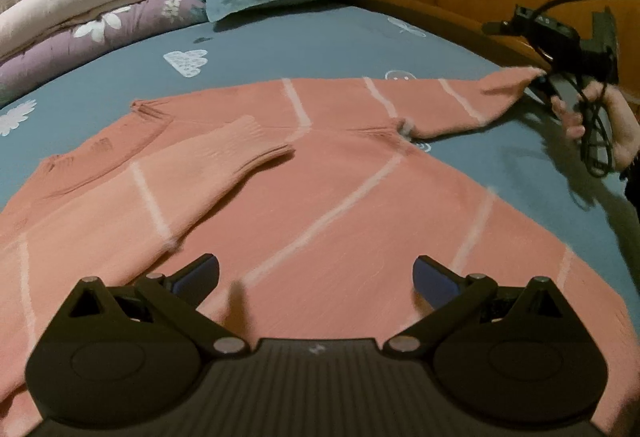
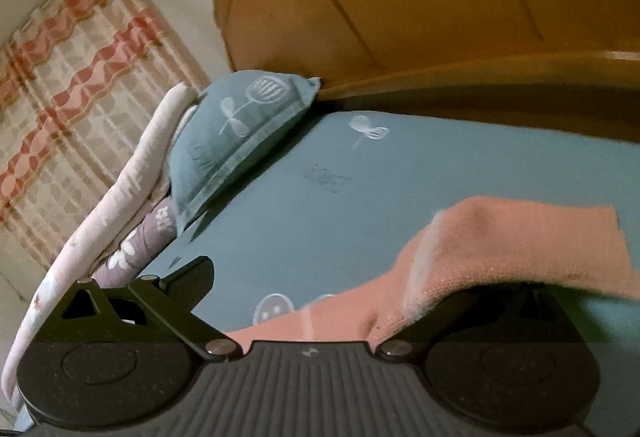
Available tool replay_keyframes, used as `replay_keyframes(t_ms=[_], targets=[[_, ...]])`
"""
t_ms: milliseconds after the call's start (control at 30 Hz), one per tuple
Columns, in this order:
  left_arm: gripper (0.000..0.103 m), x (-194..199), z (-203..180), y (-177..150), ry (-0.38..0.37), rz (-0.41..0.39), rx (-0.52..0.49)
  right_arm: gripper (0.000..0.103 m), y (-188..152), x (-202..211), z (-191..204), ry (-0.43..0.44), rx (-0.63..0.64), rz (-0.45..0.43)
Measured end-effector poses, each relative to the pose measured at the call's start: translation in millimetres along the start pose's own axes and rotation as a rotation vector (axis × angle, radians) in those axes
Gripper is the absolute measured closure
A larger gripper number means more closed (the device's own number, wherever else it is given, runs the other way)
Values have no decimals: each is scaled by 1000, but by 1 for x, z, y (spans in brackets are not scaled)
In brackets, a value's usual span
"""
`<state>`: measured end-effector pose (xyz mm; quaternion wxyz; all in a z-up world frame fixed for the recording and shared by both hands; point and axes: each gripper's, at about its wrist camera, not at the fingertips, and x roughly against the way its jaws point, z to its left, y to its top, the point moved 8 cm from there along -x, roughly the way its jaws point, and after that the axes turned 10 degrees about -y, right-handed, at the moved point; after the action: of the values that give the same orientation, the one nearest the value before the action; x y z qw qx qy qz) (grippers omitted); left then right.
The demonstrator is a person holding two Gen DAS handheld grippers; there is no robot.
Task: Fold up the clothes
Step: 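Lower the right tool onto the sleeve cuff and close on it, then lift the gripped cuff and carry it across the body toward the collar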
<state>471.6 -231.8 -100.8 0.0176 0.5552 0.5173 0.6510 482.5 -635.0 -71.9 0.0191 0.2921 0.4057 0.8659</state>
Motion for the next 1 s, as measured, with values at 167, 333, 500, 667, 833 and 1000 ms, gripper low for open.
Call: replay_keyframes(t_ms=[167,333,500,667,833,1000], targets=[[1,24,1,-9,-9,-13,-34,0,3,8,37,32,63,15],[1,45,5,-20,-27,-5,-72,0,-3,14,80,52,122,37],[1,66,12,-39,-48,6,-95,0,-17,13,124,55,164,66],[1,85,26,-57,-51,22,-99,0,-32,10,166,62,185,95],[1,106,43,-68,-54,5,-71,0,-46,13,208,71,211,108],[1,131,61,-75,-65,-25,-24,0,-61,18,248,86,232,121]])
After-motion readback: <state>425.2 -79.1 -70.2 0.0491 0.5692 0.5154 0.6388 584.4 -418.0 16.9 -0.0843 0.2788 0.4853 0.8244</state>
